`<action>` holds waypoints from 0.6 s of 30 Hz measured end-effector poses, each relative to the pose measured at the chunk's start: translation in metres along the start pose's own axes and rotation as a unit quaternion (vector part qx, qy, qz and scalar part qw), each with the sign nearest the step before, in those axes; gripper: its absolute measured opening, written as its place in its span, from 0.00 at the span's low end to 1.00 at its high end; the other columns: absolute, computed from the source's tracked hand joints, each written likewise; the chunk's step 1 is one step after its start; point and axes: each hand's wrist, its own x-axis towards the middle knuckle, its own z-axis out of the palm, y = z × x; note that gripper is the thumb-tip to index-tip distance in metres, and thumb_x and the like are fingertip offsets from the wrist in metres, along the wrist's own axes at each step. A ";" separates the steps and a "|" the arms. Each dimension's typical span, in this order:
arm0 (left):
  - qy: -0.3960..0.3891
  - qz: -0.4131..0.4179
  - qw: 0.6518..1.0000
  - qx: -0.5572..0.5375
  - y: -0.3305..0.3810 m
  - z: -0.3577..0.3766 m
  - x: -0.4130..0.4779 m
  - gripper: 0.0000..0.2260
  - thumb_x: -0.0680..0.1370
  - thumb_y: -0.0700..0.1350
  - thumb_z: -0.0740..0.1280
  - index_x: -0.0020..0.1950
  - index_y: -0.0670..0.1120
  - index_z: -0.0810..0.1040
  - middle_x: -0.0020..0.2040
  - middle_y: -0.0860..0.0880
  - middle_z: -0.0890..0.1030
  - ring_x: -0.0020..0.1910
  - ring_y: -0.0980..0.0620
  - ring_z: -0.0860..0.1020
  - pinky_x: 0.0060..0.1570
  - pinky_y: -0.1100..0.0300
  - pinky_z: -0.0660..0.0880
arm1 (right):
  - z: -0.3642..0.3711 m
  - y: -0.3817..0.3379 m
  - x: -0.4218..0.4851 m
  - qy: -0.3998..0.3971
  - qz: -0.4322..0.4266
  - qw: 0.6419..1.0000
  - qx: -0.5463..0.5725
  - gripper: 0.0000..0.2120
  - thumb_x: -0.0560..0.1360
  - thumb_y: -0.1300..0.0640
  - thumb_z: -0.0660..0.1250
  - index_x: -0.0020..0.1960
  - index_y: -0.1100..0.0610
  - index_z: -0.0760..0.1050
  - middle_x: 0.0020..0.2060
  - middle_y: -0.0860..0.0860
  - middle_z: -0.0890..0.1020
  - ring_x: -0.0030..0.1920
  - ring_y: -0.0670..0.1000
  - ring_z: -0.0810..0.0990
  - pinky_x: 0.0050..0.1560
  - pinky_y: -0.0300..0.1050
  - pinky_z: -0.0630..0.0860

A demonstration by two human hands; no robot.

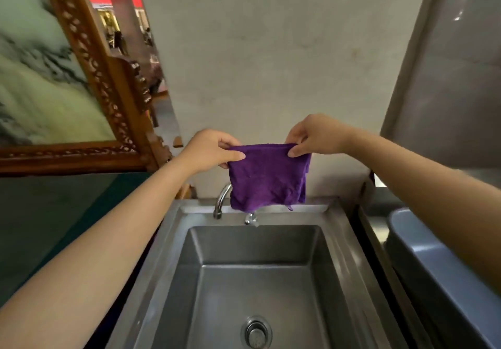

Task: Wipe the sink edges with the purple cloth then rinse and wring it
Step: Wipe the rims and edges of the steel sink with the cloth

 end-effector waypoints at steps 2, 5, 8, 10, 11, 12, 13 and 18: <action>-0.013 -0.033 0.999 0.024 -0.016 -0.016 -0.013 0.09 0.72 0.38 0.72 0.52 0.42 0.81 0.42 0.49 0.82 0.41 0.52 0.81 0.36 0.65 0.80 | 0.016 -0.023 0.015 -0.028 -0.018 0.999 -0.027 0.10 0.71 0.59 0.69 0.51 0.59 0.80 0.47 0.56 0.83 0.43 0.49 0.75 0.39 0.38 0.69; -0.032 -0.087 0.995 0.031 -0.054 -0.043 -0.032 0.10 0.72 0.36 0.71 0.53 0.42 0.81 0.45 0.47 0.83 0.44 0.50 0.82 0.36 0.65 0.80 | 0.051 -0.059 0.043 -0.066 -0.047 0.996 -0.041 0.11 0.71 0.59 0.69 0.53 0.59 0.80 0.48 0.55 0.83 0.44 0.49 0.74 0.43 0.39 0.67; -0.036 -0.126 0.991 0.033 -0.097 -0.063 -0.046 0.09 0.72 0.36 0.71 0.52 0.43 0.81 0.45 0.47 0.84 0.44 0.51 0.83 0.40 0.62 0.81 | 0.091 -0.085 0.066 -0.104 -0.061 0.992 -0.031 0.09 0.71 0.58 0.69 0.51 0.58 0.80 0.48 0.54 0.83 0.43 0.49 0.74 0.40 0.39 0.67; -0.040 -0.147 0.988 0.034 -0.127 -0.072 -0.054 0.08 0.72 0.37 0.71 0.50 0.44 0.82 0.44 0.48 0.84 0.43 0.52 0.83 0.42 0.61 0.81 | 0.119 -0.100 0.079 -0.129 -0.066 0.989 -0.029 0.09 0.71 0.58 0.68 0.51 0.58 0.80 0.48 0.53 0.83 0.43 0.49 0.74 0.42 0.38 0.66; -0.045 -0.158 0.986 0.034 -0.142 -0.075 -0.058 0.08 0.72 0.37 0.71 0.49 0.45 0.82 0.43 0.48 0.84 0.42 0.52 0.83 0.42 0.61 0.81 | 0.132 -0.106 0.085 -0.139 -0.067 0.988 -0.025 0.09 0.71 0.58 0.68 0.51 0.58 0.80 0.48 0.53 0.83 0.44 0.49 0.75 0.44 0.37 0.66; -0.051 -0.167 0.984 0.031 -0.157 -0.077 -0.062 0.07 0.72 0.37 0.71 0.48 0.47 0.82 0.43 0.49 0.84 0.43 0.52 0.83 0.43 0.60 0.81 | 0.146 -0.112 0.091 -0.147 -0.069 0.986 -0.023 0.10 0.71 0.58 0.69 0.52 0.59 0.80 0.48 0.54 0.83 0.44 0.50 0.75 0.45 0.38 0.66; -0.057 -0.176 0.982 0.026 -0.173 -0.079 -0.066 0.07 0.72 0.37 0.71 0.46 0.47 0.82 0.43 0.49 0.84 0.43 0.52 0.83 0.43 0.59 0.81 | 0.160 -0.117 0.096 -0.154 -0.070 0.985 -0.025 0.11 0.71 0.58 0.69 0.52 0.59 0.79 0.49 0.54 0.82 0.46 0.51 0.75 0.45 0.38 0.66; -0.060 -0.208 0.976 0.003 -0.240 -0.087 -0.081 0.06 0.72 0.38 0.71 0.47 0.46 0.81 0.43 0.48 0.84 0.43 0.52 0.83 0.41 0.61 0.81 | 0.225 -0.137 0.123 -0.182 -0.081 0.979 -0.035 0.11 0.72 0.56 0.67 0.53 0.59 0.80 0.49 0.56 0.82 0.49 0.54 0.77 0.48 0.43 0.69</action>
